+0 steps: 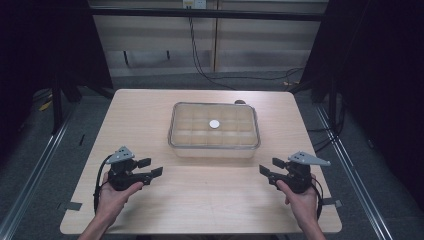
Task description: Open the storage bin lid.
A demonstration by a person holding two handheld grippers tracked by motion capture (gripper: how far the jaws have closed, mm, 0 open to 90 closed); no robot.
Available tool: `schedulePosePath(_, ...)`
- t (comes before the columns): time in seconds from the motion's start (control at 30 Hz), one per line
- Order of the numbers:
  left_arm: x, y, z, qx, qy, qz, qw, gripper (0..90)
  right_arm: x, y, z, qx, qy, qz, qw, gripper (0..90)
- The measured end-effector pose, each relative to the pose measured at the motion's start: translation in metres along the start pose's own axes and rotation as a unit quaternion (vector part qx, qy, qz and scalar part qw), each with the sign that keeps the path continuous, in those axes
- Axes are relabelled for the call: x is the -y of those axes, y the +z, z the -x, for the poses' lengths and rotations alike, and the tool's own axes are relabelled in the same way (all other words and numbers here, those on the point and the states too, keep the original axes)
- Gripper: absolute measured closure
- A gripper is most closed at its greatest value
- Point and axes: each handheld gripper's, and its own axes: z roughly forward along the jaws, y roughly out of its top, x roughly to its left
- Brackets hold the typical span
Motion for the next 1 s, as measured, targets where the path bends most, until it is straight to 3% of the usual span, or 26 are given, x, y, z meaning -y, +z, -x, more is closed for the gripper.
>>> schedulePosePath(0.03,-0.003,0.0,0.0,-0.004,-0.002,-0.004,1.0,41.7,-0.003,0.001,0.001,-0.002,0.004,-0.002,1.0,35.7)
schedulePosePath(0.13,-0.01,0.0,-0.005,0.001,-0.021,0.003,0.9998,41.0,-0.012,0.005,0.001,-0.009,0.006,-0.014,0.9998,33.2)
schedulePosePath(0.27,-0.014,0.002,-0.006,0.006,-0.011,-0.008,0.9999,45.3,-0.021,0.01,0.001,-0.016,-0.002,-0.02,0.9997,30.6)
schedulePosePath(0.37,-0.019,0.003,-0.001,0.011,0.001,0.007,0.9999,52.6,-0.026,0.02,0.001,-0.013,-0.013,-0.035,0.9992,29.4)
schedulePosePath(0.47,-0.025,0.005,0.001,0.019,0.011,0.011,0.9997,49.8,-0.031,0.026,0.002,-0.021,-0.009,-0.034,0.9991,29.1)
schedulePosePath(0.5,-0.029,0.007,0.0,0.026,0.007,-0.002,0.9996,49.7,-0.033,0.028,0.003,-0.023,-0.008,-0.032,0.9992,29.0)
schedulePosePath(0.57,-0.032,0.01,-0.003,0.013,0.009,-0.002,0.9999,50.3,-0.037,0.029,0.005,-0.024,-0.005,-0.029,0.9993,28.9)
schedulePosePath(0.63,-0.033,0.014,-0.008,0.006,-0.009,-0.008,0.9999,50.9,-0.04,0.031,0.007,-0.021,-0.006,-0.029,0.9993,28.4)
schedulePosePath(0.73,-0.034,0.017,-0.009,-0.005,-0.013,-0.017,0.9997,51.5,-0.042,0.034,0.01,-0.018,-0.005,-0.032,0.9993,24.7)
schedulePosePath(0.77,-0.036,0.018,-0.01,0.004,-0.018,-0.008,0.9998,51.7,-0.041,0.036,0.011,-0.016,-0.007,-0.038,0.9991,24.1)
schedulePosePath(0.93,-0.043,0.021,-0.014,0.001,-0.006,-0.005,1.0,46.9,-0.042,0.046,0.014,-0.025,-0.007,-0.057,0.998,21.8)
schedulePosePath(1.0,-0.047,0.023,-0.017,0.01,0.001,-0.007,0.9999,43.0,-0.045,0.047,0.015,-0.026,-0.006,-0.058,0.9979,21.1)
